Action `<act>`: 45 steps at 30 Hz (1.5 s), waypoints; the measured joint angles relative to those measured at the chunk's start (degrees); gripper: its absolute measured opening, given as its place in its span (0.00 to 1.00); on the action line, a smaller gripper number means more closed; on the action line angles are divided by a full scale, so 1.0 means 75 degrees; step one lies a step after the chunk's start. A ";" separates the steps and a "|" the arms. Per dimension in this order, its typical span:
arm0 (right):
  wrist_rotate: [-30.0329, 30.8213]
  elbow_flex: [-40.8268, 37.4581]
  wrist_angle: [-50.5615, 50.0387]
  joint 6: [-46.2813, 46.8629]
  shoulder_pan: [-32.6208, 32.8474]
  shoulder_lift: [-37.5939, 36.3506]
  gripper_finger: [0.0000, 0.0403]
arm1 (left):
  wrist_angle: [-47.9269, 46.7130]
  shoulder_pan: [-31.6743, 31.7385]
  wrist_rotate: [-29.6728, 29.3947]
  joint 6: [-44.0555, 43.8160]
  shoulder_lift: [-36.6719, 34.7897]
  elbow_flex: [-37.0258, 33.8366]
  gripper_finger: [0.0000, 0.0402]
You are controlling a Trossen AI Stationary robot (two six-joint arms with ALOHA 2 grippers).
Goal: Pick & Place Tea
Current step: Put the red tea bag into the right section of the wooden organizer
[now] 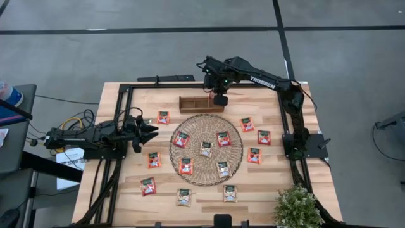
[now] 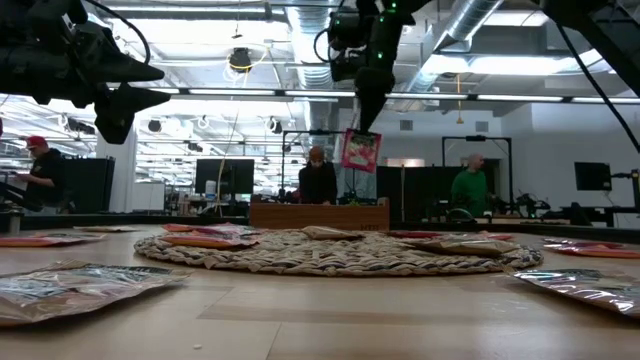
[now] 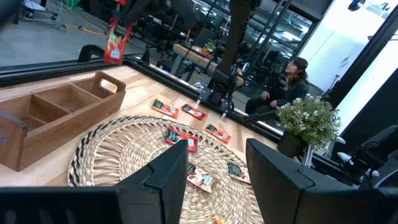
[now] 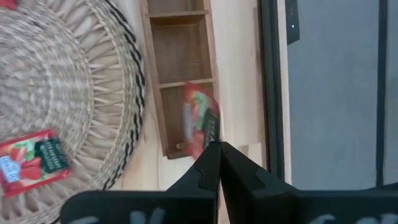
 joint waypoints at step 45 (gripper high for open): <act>-0.0195 -0.2018 0.1680 -0.0927 -0.0266 0.0003 0.00 | 0.0000 0.0000 0.0000 -0.0009 0.0000 0.0000 0.38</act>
